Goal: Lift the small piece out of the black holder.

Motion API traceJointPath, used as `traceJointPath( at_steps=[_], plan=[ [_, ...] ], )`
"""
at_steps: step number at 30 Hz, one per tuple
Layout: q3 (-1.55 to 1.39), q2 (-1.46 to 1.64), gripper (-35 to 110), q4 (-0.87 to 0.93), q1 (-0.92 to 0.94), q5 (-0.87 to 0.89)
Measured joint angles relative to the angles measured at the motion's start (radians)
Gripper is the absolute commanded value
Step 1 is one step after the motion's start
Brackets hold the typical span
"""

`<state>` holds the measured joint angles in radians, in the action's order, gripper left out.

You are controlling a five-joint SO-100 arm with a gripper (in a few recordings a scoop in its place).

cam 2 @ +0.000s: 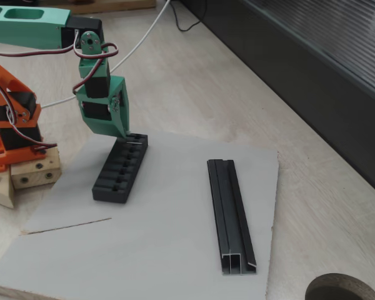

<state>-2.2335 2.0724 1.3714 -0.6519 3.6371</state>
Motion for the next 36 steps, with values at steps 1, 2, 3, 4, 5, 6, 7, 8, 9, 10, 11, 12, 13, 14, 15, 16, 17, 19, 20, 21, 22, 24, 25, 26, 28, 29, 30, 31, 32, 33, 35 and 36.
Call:
traceJointPath(
  at_steps=[1,2,3,4,5,6,7,8,9,10,11,12,13,14,15,16,17,19,20,21,22,24,25,26,28,29,30,31,32,33,35,36],
  plan=[
    [0.0,0.0,2,0.0,0.0,0.0],
    [0.0,0.0,2,0.0,0.0,0.0],
    [0.0,0.0,2,0.0,0.0,0.0],
    [0.0,0.002,2,0.0,0.0,0.0],
    [0.0,0.002,2,0.0,0.003,0.0],
    [0.0,0.002,2,0.0,0.017,0.0],
    [0.0,0.002,2,0.0,0.029,0.0],
    [0.0,0.002,2,0.0,0.04,0.0],
    [0.0,0.002,2,0.0,0.043,0.0],
    [0.0,0.002,2,0.0,0.051,0.0],
    [0.0,0.002,2,0.0,0.058,0.0],
    [0.0,0.003,2,0.0,0.067,0.0],
    [0.0,0.009,2,0.0,0.077,0.0],
    [0.0,0.011,2,0.0,0.077,0.0],
    [0.0,0.026,2,0.0,0.083,0.0],
    [0.0,0.043,2,0.0,0.084,0.0],
    [0.0,0.063,2,0.0,0.084,0.0],
    [0.0,0.097,2,0.0,0.089,0.0],
    [0.0,0.107,2,0.0,0.092,0.0],
    [0.0,0.12,2,0.0,0.1,0.0],
    [0.0,0.129,2,0.0,0.112,0.0],
    [0.0,0.149,2,0.0,0.133,0.0],
    [0.0,0.163,2,0.0,0.137,0.0],
    [0.0,0.176,2,0.0,0.135,0.0],
    [0.0,0.215,2,0.0,0.138,0.0],
    [0.0,0.235,2,0.0,0.141,0.0],
    [0.002,0.255,2,0.0,0.144,0.0],
    [0.002,0.27,2,0.0,0.144,0.0],
    [0.011,0.281,2,0.0,0.144,0.0],
    [0.023,0.284,2,0.0,0.146,0.0],
    [0.057,0.284,2,0.0,0.179,0.0],
    [0.084,0.284,2,0.0,0.196,0.0]
  ],
)
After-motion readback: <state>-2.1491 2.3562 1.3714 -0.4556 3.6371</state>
